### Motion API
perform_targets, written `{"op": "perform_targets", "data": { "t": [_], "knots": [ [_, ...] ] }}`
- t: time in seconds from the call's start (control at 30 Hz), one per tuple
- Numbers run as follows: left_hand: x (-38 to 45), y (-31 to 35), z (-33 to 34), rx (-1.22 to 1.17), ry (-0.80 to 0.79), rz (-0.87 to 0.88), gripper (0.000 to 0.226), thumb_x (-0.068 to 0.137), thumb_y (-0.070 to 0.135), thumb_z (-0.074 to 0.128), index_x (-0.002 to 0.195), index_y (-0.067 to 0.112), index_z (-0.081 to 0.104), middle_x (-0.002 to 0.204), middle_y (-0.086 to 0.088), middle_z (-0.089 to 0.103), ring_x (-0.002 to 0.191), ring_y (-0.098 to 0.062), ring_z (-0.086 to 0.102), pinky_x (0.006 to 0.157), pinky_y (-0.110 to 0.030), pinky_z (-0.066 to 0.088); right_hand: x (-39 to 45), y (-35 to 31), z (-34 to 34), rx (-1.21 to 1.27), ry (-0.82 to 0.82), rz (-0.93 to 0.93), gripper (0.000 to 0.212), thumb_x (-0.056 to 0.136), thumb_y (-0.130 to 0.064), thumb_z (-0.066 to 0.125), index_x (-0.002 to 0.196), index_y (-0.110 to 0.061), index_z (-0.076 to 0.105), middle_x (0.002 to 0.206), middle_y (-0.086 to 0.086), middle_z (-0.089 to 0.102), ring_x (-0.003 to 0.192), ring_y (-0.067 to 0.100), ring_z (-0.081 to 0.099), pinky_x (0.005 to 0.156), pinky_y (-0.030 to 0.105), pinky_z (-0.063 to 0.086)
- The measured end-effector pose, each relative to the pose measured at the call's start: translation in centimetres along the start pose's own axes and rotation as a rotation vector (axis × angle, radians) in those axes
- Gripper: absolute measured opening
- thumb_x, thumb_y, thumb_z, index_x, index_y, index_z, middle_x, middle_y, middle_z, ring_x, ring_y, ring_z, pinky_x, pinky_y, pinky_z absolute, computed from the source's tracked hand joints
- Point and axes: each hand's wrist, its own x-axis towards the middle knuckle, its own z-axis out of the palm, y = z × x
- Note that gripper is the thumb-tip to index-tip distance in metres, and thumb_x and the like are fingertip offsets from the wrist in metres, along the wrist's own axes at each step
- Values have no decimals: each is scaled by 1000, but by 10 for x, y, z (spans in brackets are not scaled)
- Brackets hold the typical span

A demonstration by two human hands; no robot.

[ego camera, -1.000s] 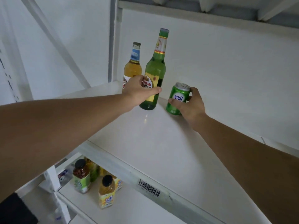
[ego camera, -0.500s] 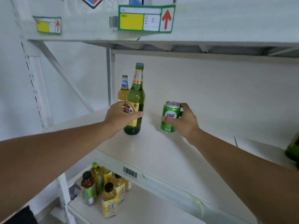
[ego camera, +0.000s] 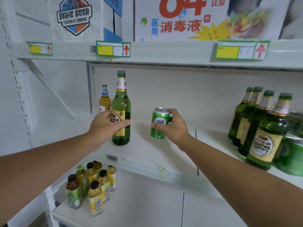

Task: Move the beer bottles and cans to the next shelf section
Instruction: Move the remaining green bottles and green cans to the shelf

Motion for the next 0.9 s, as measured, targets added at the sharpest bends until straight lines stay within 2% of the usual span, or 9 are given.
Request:
{"op": "perform_targets", "data": {
  "t": [0.1,0.13,0.23,0.3,0.43,0.57,0.73,0.83,0.9],
  "knots": [
    [-17,4,2,-36,-47,6,52,69,44,100,112,29,76,99,11,84,97,-11,80,96,-43,64,-33,-11,-18,-42,31,29,69,79,-30,95,135,-28,54,103,-11,66,89,1,65,62,11,50],
    [-23,7,3,-52,-67,14,51,69,44,100,112,29,77,99,12,84,98,-11,80,95,-43,64,-43,-13,-24,-55,49,42,72,78,-31,96,137,-27,55,104,-10,67,91,2,66,65,13,53],
    [-45,12,13,-107,-128,33,46,72,43,99,110,28,78,100,11,83,99,-10,78,91,-37,63,-72,-19,-40,-113,89,73,79,75,-34,98,141,-28,54,108,-5,69,99,13,71,81,32,62],
    [-59,15,23,-123,-160,40,47,71,46,98,110,29,78,100,11,83,99,-10,78,87,-35,62,-89,-22,-53,-152,95,87,80,76,-34,97,142,-28,53,109,-5,68,98,14,71,84,36,63],
    [-87,29,52,-128,-232,39,49,67,47,100,107,30,78,98,12,83,98,-12,79,90,-37,64,-126,-27,-94,-186,150,99,80,79,-31,95,145,-25,51,108,-12,65,94,5,67,74,25,59],
    [-113,56,94,-148,-320,70,51,65,46,102,108,28,79,98,11,84,98,-13,80,94,-42,64,-159,-20,-144,-222,218,120,81,78,-33,96,145,-23,51,114,-7,69,100,8,69,90,37,64],
    [-147,92,160,-159,-379,104,50,67,46,101,109,28,80,99,12,83,99,-12,79,98,-43,63,-199,-4,-215,-291,288,140,86,74,-36,98,146,-26,52,117,-7,72,104,12,72,94,43,64],
    [-170,116,206,-184,-425,118,53,68,45,101,113,28,78,105,10,82,103,-15,78,99,-45,62,-223,6,-260,-339,303,158,81,75,-35,97,141,-25,52,111,-13,69,96,3,69,89,36,64],
    [-185,129,235,-202,-447,127,52,69,43,101,114,28,77,106,9,81,104,-16,77,100,-45,61,-233,10,-290,-368,323,170,84,76,-37,97,145,-25,50,112,-12,68,97,5,69,87,35,63]
  ]
}}
